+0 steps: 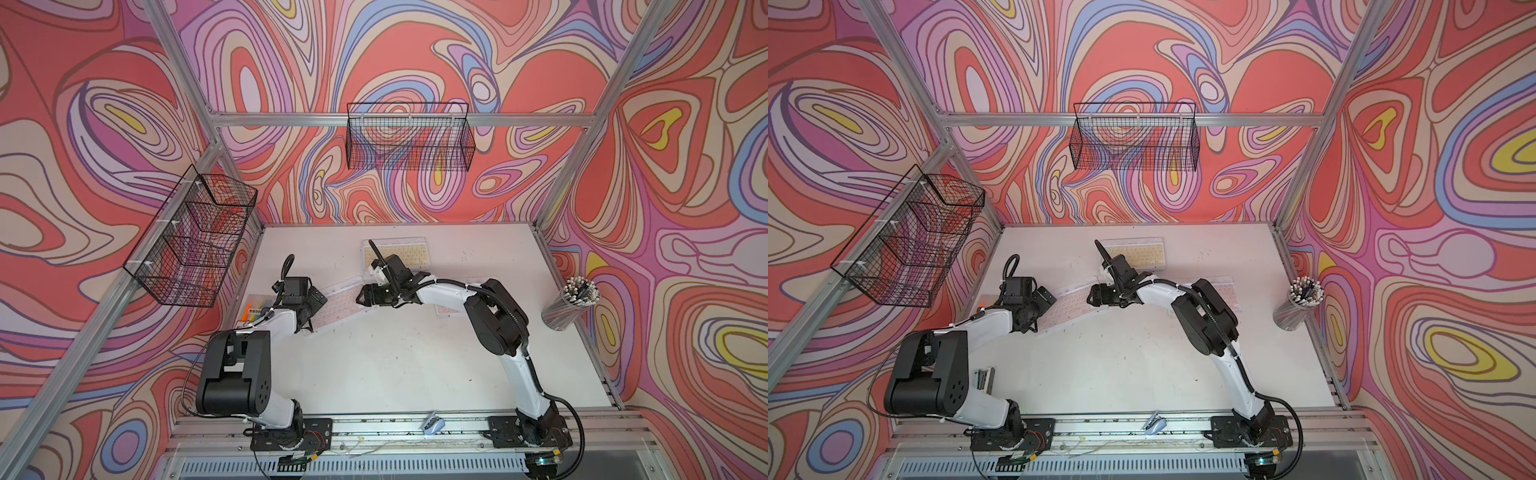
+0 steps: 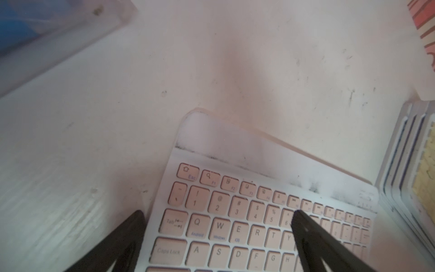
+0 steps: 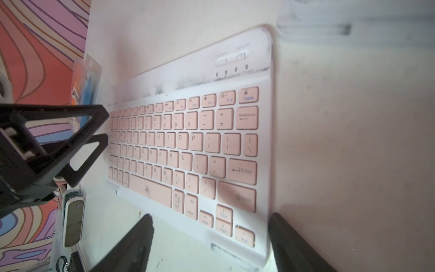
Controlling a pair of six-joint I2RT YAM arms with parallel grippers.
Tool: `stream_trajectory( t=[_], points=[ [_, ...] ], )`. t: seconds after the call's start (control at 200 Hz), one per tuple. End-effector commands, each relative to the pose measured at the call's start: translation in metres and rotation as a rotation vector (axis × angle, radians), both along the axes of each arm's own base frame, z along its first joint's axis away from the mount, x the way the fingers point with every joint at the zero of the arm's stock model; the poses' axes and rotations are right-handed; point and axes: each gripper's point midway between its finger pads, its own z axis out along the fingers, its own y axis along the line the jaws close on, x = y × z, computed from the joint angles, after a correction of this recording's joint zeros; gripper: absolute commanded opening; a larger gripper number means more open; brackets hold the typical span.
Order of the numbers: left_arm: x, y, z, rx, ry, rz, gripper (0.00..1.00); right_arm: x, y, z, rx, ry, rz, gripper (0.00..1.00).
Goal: Stack the numeric keypads
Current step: Move the numeric keypad to the center of the board.
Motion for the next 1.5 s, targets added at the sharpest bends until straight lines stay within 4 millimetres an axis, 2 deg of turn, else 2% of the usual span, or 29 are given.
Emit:
stream_trajectory(
  t=[0.0,0.17,0.421,0.516,0.621,0.641,0.651,0.671,0.766,0.906,1.002,1.172,1.192,1.372,1.497],
  points=[
    [-0.026,-0.038,-0.029,-0.177,0.088,-0.102,0.98,-0.025,0.01,0.026,0.073,0.015,0.024,0.79],
    [-0.033,-0.067,-0.03,-0.214,0.083,-0.212,0.97,-0.039,-0.009,0.035,0.055,0.011,-0.027,0.79],
    [-0.046,-0.133,-0.036,-0.187,0.115,-0.398,0.97,-0.051,-0.043,0.043,0.009,0.001,-0.138,0.8],
    [-0.05,-0.151,-0.037,-0.201,0.12,-0.428,0.97,-0.053,-0.061,0.05,-0.034,-0.031,-0.182,0.81],
    [-0.052,-0.161,-0.034,-0.243,0.11,-0.436,0.97,-0.05,-0.078,0.06,-0.097,-0.083,-0.215,0.82],
    [-0.052,-0.161,-0.032,-0.25,0.11,-0.435,0.97,-0.05,-0.081,0.058,-0.115,-0.087,-0.222,0.83],
    [-0.052,-0.162,-0.031,-0.251,0.108,-0.436,0.97,-0.048,-0.083,0.068,-0.108,-0.108,-0.229,0.83],
    [-0.052,-0.162,-0.029,-0.25,0.106,-0.436,0.97,-0.046,-0.087,0.072,-0.123,-0.125,-0.24,0.83],
    [-0.051,-0.158,-0.014,-0.227,0.081,-0.437,0.97,-0.037,-0.101,0.078,-0.223,-0.174,-0.272,0.84],
    [-0.047,-0.135,0.009,-0.068,0.064,-0.425,0.98,-0.026,-0.108,0.092,-0.271,-0.231,-0.293,0.86],
    [-0.042,-0.124,0.026,0.005,0.044,-0.417,0.98,-0.021,-0.113,0.093,-0.298,-0.242,-0.322,0.86],
    [-0.036,-0.118,0.048,0.061,0.005,-0.419,0.98,-0.015,-0.126,0.094,-0.364,-0.265,-0.369,0.87],
    [-0.039,-0.116,0.046,0.068,0.025,-0.419,0.98,-0.013,-0.128,0.082,-0.396,-0.252,-0.368,0.87],
    [-0.039,-0.117,0.047,0.076,0.055,-0.427,0.99,-0.006,-0.14,0.065,-0.484,-0.221,-0.365,0.88],
    [-0.037,-0.118,0.046,0.09,0.067,-0.433,0.99,-0.004,-0.147,0.045,-0.525,-0.18,-0.352,0.88]
  ],
)
